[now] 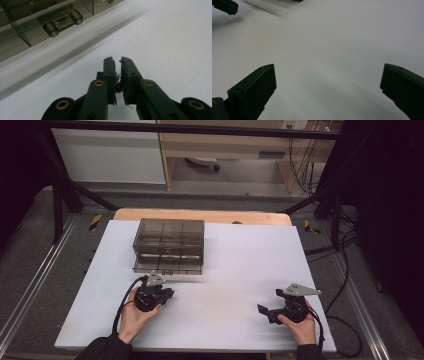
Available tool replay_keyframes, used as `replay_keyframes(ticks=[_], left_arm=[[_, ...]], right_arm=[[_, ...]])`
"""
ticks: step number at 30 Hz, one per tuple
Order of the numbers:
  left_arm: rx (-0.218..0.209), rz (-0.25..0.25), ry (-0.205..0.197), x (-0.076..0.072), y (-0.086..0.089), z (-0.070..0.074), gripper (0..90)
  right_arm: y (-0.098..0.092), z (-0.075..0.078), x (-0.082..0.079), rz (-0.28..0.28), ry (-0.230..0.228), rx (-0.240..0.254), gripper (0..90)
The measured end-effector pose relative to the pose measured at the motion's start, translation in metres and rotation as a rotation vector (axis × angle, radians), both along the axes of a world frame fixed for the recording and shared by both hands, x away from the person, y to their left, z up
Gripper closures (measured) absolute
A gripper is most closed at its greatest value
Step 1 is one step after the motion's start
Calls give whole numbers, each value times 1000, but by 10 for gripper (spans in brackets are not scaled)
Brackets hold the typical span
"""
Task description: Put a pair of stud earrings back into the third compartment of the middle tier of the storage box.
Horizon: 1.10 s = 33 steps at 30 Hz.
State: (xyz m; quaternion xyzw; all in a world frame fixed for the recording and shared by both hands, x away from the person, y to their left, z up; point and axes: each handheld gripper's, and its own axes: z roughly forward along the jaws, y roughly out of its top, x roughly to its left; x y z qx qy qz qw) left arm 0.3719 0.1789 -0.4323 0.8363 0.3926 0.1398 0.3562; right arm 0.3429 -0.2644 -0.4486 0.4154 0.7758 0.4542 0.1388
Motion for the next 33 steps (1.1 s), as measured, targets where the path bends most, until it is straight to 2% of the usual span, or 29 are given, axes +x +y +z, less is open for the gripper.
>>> replay_keyframes(ticks=[24,33], left_arm=[[-21,-28,13,0,1,22,821],[-27,-38,0,1,3,34,821]], right_arm=[[-1,1,-1,-4,-1,3,9],[0,0,0,0,0,-2,9]])
